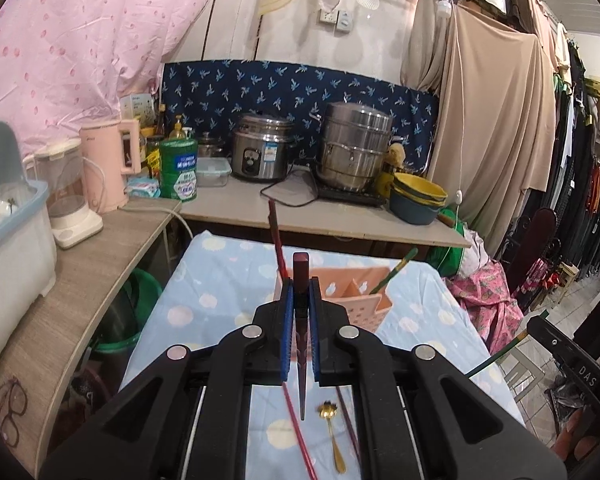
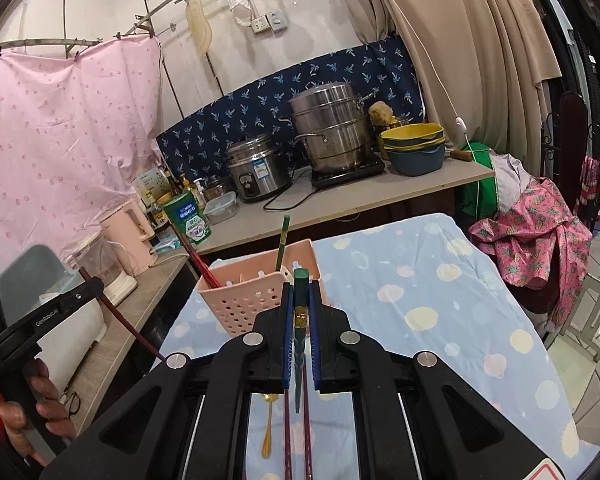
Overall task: Organize utensils
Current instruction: 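Lift the dark-red chopstick with the left tool while the right tool lifts the green one toward the basket, then lower the dark-red chopstick into the basket and open the left tool while the right tool releases the green one, then move the left tool to the bright red chopstick while the right tool moves to a dark-red chopstick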
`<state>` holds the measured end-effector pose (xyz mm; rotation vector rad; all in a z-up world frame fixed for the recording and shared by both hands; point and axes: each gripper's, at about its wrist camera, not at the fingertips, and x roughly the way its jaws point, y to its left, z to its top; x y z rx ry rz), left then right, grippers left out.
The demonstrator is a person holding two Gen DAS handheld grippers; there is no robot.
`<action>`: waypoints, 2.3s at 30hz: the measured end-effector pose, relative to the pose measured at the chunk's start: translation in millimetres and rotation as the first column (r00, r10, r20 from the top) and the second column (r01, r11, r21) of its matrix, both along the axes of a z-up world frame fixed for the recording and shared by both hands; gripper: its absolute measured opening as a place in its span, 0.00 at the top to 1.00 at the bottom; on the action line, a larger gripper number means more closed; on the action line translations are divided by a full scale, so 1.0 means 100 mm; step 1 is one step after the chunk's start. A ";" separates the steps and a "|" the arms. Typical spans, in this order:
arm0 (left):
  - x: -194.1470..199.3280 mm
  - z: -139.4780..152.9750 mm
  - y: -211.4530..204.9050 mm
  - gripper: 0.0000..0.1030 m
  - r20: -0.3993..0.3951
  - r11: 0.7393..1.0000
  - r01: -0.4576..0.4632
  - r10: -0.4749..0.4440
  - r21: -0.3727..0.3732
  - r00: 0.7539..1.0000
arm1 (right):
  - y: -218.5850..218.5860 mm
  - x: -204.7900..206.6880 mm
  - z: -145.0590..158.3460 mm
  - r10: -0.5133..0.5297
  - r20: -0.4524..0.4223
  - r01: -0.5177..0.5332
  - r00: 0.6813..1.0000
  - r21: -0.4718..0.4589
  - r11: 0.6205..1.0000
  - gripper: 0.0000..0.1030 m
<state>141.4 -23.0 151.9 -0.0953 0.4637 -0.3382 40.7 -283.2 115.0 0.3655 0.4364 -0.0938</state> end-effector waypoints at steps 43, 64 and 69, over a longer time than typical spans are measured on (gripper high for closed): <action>1.23 0.02 -0.44 0.90 0.065 0.998 -0.055 0.056 -0.018 0.996 | -0.12 1.44 -0.09 -0.038 0.107 0.020 0.993 0.161 0.987 0.86; 0.53 -0.36 -0.35 0.64 -0.054 0.999 -0.018 0.020 0.040 0.998 | 0.18 0.60 -0.27 0.046 0.030 -0.048 0.999 0.086 0.995 0.73; 0.34 -0.64 -0.35 0.64 -0.117 0.997 0.000 0.009 0.078 0.993 | 0.22 0.41 -0.55 0.066 -0.055 -0.061 0.996 0.084 0.995 0.73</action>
